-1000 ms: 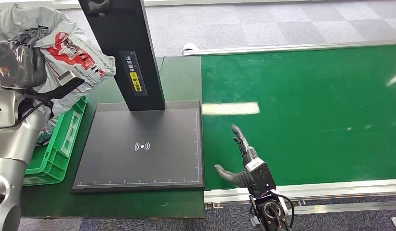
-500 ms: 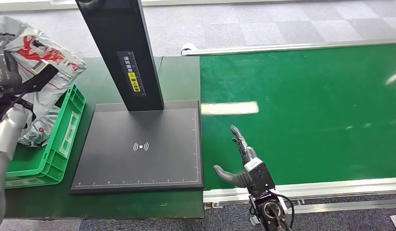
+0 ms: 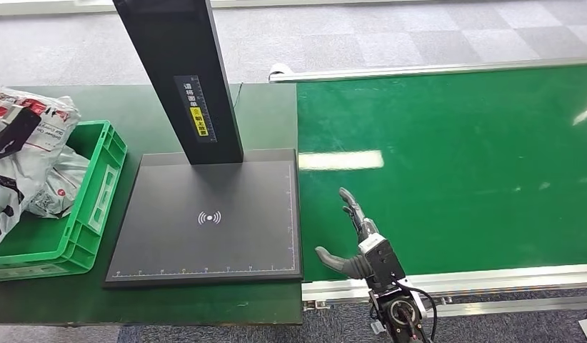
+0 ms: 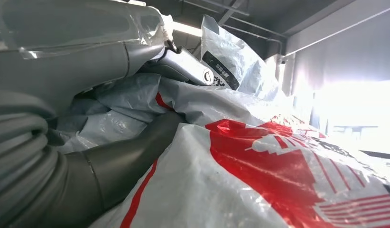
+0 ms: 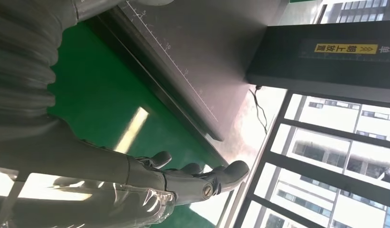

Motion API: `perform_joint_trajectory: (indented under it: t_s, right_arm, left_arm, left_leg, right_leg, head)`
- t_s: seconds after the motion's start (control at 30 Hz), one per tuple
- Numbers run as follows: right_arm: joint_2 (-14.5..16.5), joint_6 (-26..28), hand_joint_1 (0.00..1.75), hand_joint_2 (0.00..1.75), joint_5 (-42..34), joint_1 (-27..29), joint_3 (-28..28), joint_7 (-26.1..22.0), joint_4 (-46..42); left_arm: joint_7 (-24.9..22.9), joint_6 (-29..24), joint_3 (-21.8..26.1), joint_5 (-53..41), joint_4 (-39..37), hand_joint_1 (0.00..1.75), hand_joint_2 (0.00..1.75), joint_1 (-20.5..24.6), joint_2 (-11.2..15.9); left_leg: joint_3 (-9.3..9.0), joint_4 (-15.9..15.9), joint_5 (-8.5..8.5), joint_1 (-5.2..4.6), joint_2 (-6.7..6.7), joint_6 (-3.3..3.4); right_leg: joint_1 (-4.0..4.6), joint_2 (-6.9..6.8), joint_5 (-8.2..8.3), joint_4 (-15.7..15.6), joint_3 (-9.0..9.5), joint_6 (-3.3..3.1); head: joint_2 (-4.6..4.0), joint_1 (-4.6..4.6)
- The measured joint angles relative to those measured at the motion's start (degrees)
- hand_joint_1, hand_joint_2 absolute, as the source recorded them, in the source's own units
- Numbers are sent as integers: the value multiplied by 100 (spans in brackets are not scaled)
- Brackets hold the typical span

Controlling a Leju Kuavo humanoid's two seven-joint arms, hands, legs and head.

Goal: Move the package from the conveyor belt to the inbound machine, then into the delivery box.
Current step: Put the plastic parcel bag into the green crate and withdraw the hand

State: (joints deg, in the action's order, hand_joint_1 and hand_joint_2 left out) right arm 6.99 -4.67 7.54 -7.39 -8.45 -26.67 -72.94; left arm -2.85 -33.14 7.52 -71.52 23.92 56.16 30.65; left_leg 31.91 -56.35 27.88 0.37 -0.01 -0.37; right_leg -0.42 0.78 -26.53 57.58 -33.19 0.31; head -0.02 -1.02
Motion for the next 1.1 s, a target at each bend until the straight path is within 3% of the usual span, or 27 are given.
perform_joint_trajectory:
  t_s: [0.1,0.33,0.67,0.8,1.0,1.1]
  right_arm:
    - [0,-30,0,175,24,-5,1,0,2]
    - [15,-51,0,175,49,-62,1,-7,46]
    - [31,-43,0,175,49,-70,4,-22,70]
    - [31,-32,0,175,49,-69,17,-26,70]
    - [31,-27,0,175,49,-64,24,-28,70]
    - [30,-11,0,175,49,-53,27,-31,70]
  left_arm:
    - [-4,46,108,14,-81,0,175,-6,85]
    - [183,57,363,-10,-174,0,175,-34,176]
    - [608,21,583,117,-172,0,175,-29,69]
    - [1087,156,803,612,-101,0,175,-19,-62]
    - [1311,231,1004,821,12,0,175,-7,-224]
    - [1794,498,1098,1307,166,0,175,-9,-317]
  left_leg:
    - [0,0,0,1,5,0]
    - [1,0,0,1,1,0]
    - [-1,0,0,1,2,0]
    - [-2,0,0,1,3,0]
    - [-3,0,0,1,3,0]
    - [-4,-1,0,1,3,0]
  right_leg:
    - [1,3,0,0,-2,0]
    - [1,1,0,0,-2,0]
    - [1,1,0,0,-3,0]
    - [1,1,0,0,-3,0]
    - [1,2,1,0,-4,0]
    - [1,2,0,-1,-5,0]
  head:
    - [0,1]
    - [0,1]
    - [0,1]
    - [0,2]
    - [0,2]
    - [0,1]
